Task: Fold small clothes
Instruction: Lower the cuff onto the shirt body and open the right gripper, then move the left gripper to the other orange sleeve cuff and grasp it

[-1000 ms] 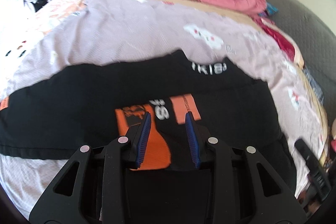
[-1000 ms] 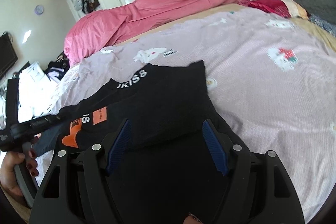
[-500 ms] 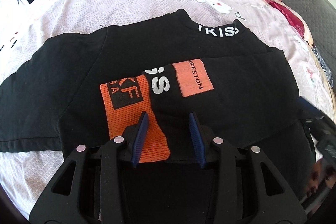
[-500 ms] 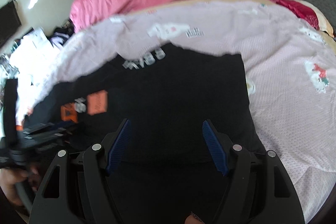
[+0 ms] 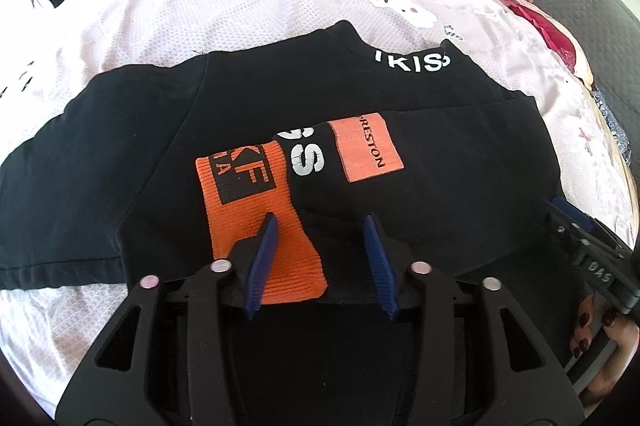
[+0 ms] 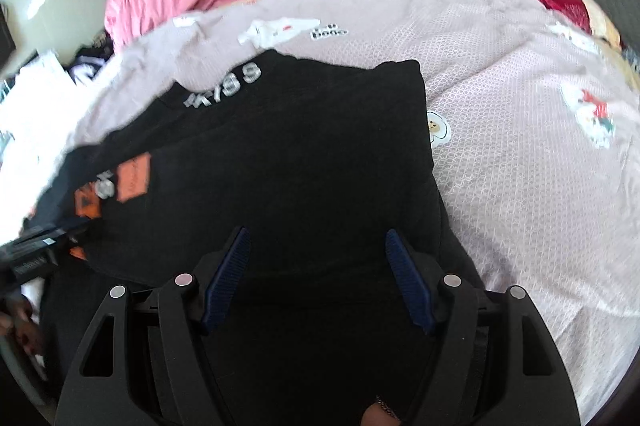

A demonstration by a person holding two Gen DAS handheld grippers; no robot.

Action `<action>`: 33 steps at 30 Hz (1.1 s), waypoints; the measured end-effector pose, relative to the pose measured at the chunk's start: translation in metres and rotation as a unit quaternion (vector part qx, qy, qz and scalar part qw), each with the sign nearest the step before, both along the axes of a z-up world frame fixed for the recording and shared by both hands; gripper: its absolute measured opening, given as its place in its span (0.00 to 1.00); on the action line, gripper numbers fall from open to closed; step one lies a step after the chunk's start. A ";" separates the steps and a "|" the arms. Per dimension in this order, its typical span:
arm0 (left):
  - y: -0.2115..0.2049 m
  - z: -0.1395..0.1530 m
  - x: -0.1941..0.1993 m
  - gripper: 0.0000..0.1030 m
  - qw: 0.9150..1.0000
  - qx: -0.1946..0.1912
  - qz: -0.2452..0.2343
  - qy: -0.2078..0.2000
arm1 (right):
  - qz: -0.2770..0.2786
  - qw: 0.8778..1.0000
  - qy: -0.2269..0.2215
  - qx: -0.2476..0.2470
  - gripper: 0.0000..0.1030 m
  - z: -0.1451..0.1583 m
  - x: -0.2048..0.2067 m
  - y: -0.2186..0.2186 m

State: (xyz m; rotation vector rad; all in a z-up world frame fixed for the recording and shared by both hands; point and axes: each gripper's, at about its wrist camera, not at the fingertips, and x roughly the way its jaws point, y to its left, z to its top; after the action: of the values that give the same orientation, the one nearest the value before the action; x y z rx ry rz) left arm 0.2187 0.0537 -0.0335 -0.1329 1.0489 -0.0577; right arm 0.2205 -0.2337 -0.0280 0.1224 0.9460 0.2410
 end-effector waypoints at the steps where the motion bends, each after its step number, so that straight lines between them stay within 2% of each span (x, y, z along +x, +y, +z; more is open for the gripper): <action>1: 0.000 0.002 -0.001 0.43 1.000 0.001 -0.001 -0.002 | -0.003 1.000 -0.002 0.007 0.70 0.003 -0.002 -0.002; 7: 0.000 0.015 -0.011 0.54 1.000 0.011 0.000 -0.018 | -0.012 0.999 -0.019 0.031 0.82 0.020 -0.019 -0.006; 10: 0.001 0.026 -0.018 0.68 0.999 0.022 0.004 -0.036 | -0.009 0.999 -0.026 0.034 0.90 0.028 -0.027 -0.004; 15: 0.008 0.038 -0.029 0.89 0.998 0.034 0.019 -0.058 | -0.001 0.999 -0.045 0.029 0.94 0.043 -0.038 0.008; 22: 0.030 0.054 -0.048 0.91 0.995 0.043 0.046 -0.082 | 0.011 0.997 -0.069 0.018 0.96 0.062 -0.048 0.026; 33: 0.070 0.058 -0.074 0.91 0.991 0.047 0.087 -0.091 | 0.050 0.994 -0.098 0.015 0.96 0.085 -0.059 0.070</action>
State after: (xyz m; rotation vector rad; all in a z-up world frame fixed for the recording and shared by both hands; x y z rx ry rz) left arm 0.1447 0.1240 0.0249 -0.1310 0.8528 0.1357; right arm 0.1611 -0.1640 0.0574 0.0778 0.7550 0.3539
